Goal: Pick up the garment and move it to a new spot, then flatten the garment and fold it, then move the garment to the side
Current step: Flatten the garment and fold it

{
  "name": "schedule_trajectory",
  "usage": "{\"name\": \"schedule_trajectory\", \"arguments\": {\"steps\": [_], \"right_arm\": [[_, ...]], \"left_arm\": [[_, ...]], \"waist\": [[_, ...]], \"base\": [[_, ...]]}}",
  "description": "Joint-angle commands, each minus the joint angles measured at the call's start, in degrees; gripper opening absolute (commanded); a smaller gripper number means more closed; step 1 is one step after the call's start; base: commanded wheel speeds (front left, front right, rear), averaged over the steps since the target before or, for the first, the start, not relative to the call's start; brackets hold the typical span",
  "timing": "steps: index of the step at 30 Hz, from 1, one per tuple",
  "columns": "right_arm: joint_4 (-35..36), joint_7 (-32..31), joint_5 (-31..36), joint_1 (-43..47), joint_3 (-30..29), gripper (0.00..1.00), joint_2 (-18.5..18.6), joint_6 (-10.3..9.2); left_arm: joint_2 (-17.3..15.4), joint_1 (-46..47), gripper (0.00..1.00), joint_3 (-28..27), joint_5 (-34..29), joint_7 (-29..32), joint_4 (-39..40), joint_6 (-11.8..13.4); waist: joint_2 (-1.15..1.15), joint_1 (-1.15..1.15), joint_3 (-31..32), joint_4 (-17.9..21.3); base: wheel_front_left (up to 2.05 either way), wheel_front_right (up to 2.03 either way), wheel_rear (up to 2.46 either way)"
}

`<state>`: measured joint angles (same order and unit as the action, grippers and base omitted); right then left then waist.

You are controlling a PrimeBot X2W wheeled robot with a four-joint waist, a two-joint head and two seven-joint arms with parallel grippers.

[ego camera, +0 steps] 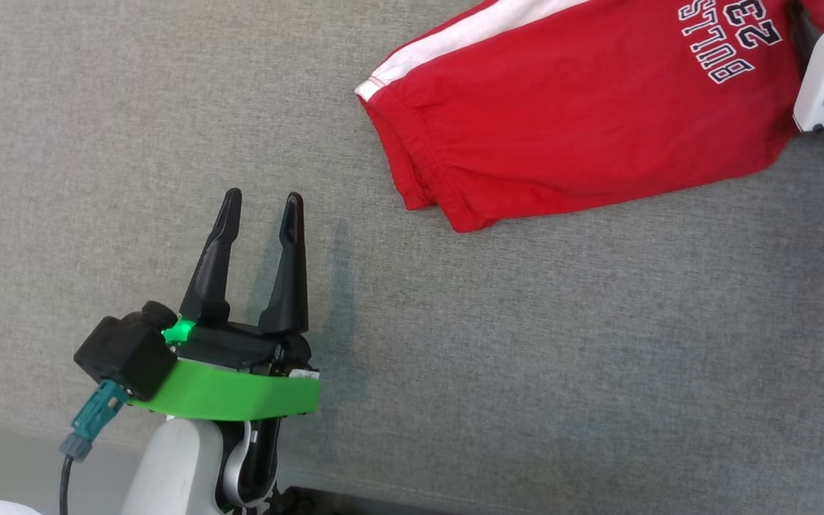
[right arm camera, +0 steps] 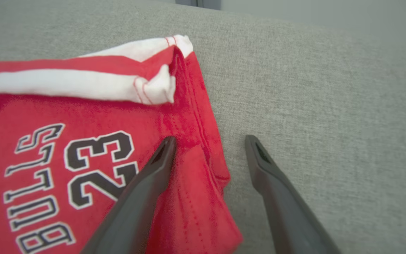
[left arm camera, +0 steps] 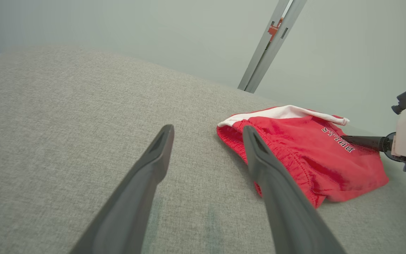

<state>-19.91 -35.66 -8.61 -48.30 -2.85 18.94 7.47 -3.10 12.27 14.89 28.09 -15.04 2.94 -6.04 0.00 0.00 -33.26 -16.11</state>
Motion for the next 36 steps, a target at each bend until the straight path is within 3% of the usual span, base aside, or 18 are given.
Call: {"name": "schedule_trajectory", "arguments": {"steps": [1, 2, 3, 10, 17, 25, 29, 36], "right_arm": [[-1.99, 0.19, -0.08, 0.64, 0.06, 1.00, -1.10, 0.02], [-2.55, 1.14, -0.54, 0.69, 0.07, 0.29, -1.74, 0.03], [-3.45, 2.41, -1.05, 0.56, -0.75, 0.00, -2.67, 0.03], [-6.10, 9.35, -6.83, 3.72, -3.27, 0.00, -5.55, 0.00], [-5.03, 12.72, -11.42, 9.87, -8.22, 0.00, -2.86, -0.04], [-2.40, 14.09, -12.69, 15.24, -14.01, 0.00, -1.30, -0.03], [1.07, 13.13, -13.30, 16.59, -11.09, 0.00, -3.02, 0.01], [4.62, 10.43, -13.61, 15.15, 0.11, 0.00, -8.68, 0.01]], "left_arm": [[0.10, -0.03, 1.00, -0.44, -0.43, -0.15, -0.41, -0.21], [0.12, -0.09, 1.00, -0.66, -0.40, -0.15, -0.61, -0.33], [0.16, -0.29, 1.00, -0.97, -0.45, -0.15, -0.83, -0.41], [0.13, -3.43, 1.00, -3.63, -3.19, -0.15, -1.23, -0.55], [0.11, -9.30, 1.00, -6.18, -5.47, -0.15, -1.30, -0.92], [0.12, -14.79, 1.00, -6.66, -5.10, -0.15, -2.64, -0.94], [0.11, -16.50, 1.00, -6.55, -4.73, -0.15, -2.76, -0.25], [0.13, -16.94, 1.00, -5.90, -4.24, -0.16, -3.04, 0.43]], "waist": [[0.00, 0.00, -0.38, -0.66], [0.00, 0.00, -0.14, -0.59], [0.00, 0.00, 0.25, -0.36], [0.00, 0.00, 5.10, 3.91], [0.00, 0.00, 11.14, 7.59], [0.00, 0.00, 17.14, 6.83], [0.00, 0.00, 19.45, 6.12], [0.00, 0.00, 20.00, 4.84]], "base": [[0.00, 0.00, 0.00], [0.00, 0.00, 0.00], [0.00, 0.00, 0.00], [0.00, 0.00, 0.00], [0.00, 0.00, 0.00], [0.00, 0.00, 0.00], [0.00, 0.00, 0.00], [0.00, 0.00, 0.00]]}}
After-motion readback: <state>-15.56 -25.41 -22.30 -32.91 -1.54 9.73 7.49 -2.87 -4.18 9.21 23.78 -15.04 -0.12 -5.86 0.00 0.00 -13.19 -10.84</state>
